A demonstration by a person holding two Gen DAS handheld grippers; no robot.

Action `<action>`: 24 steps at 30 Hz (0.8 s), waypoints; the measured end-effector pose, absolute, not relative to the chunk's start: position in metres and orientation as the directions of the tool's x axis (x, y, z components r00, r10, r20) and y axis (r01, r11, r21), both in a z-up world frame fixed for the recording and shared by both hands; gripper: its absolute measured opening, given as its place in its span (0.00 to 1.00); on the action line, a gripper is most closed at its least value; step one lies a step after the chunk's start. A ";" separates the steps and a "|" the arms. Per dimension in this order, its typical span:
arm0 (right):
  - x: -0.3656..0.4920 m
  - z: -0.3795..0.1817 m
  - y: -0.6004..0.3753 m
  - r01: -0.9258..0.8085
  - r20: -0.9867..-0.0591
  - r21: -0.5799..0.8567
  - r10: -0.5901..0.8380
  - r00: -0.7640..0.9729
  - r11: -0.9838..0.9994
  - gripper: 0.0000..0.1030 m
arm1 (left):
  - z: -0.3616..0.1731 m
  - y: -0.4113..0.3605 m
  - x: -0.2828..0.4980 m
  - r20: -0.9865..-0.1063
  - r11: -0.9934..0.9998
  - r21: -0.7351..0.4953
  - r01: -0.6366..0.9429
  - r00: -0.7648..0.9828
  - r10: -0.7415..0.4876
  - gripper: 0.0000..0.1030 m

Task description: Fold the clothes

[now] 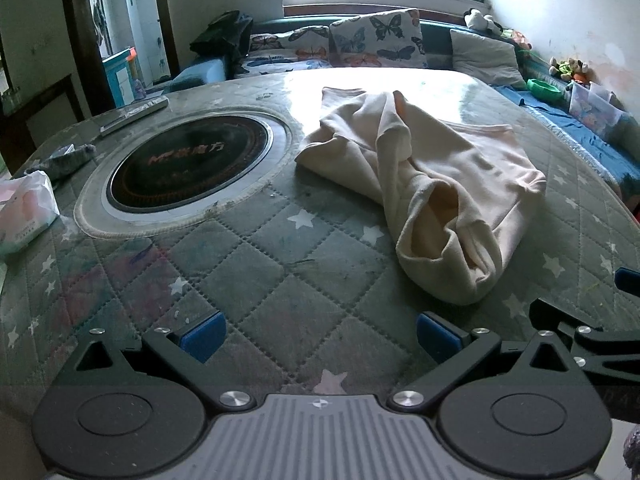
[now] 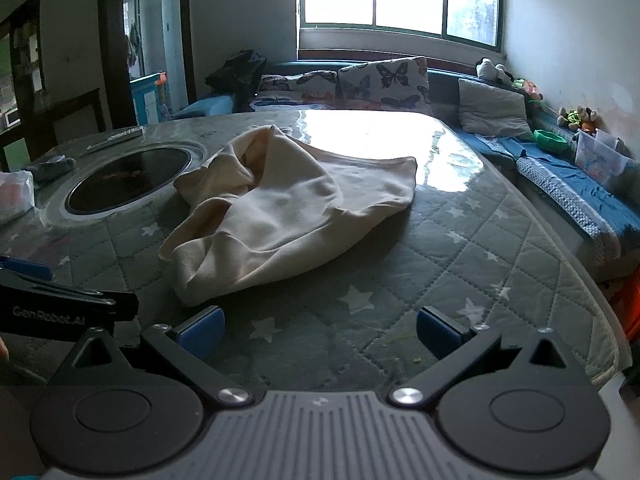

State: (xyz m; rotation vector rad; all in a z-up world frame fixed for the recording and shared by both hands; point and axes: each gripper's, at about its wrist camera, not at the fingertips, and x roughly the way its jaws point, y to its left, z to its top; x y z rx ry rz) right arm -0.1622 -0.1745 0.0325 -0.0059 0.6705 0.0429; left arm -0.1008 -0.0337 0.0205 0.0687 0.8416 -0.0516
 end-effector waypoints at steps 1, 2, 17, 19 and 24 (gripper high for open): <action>-0.163 0.033 -0.175 -0.041 -0.621 0.009 0.038 0.783 0.999 1.00 | 0.020 -0.034 -0.101 -0.747 0.997 0.039 0.074 0.665 -0.020 1.00; -0.163 0.033 -0.174 -0.041 -0.620 0.010 0.038 0.784 0.999 1.00 | 0.020 -0.034 -0.101 -0.748 0.996 0.039 0.074 0.664 -0.020 1.00; -0.165 0.032 -0.174 -0.039 -0.622 0.023 0.045 0.782 0.999 1.00 | 0.020 -0.040 -0.103 -0.747 0.996 0.044 0.082 0.664 -0.022 1.00; -0.165 0.032 -0.175 -0.038 -0.622 0.024 0.044 0.781 0.999 1.00 | 0.020 -0.041 -0.103 -0.747 0.996 0.046 0.082 0.664 -0.020 1.00; -0.165 0.033 -0.174 -0.036 -0.621 0.020 0.041 0.783 0.999 1.00 | 0.020 -0.041 -0.104 -0.746 0.996 0.049 0.081 0.666 -0.017 1.00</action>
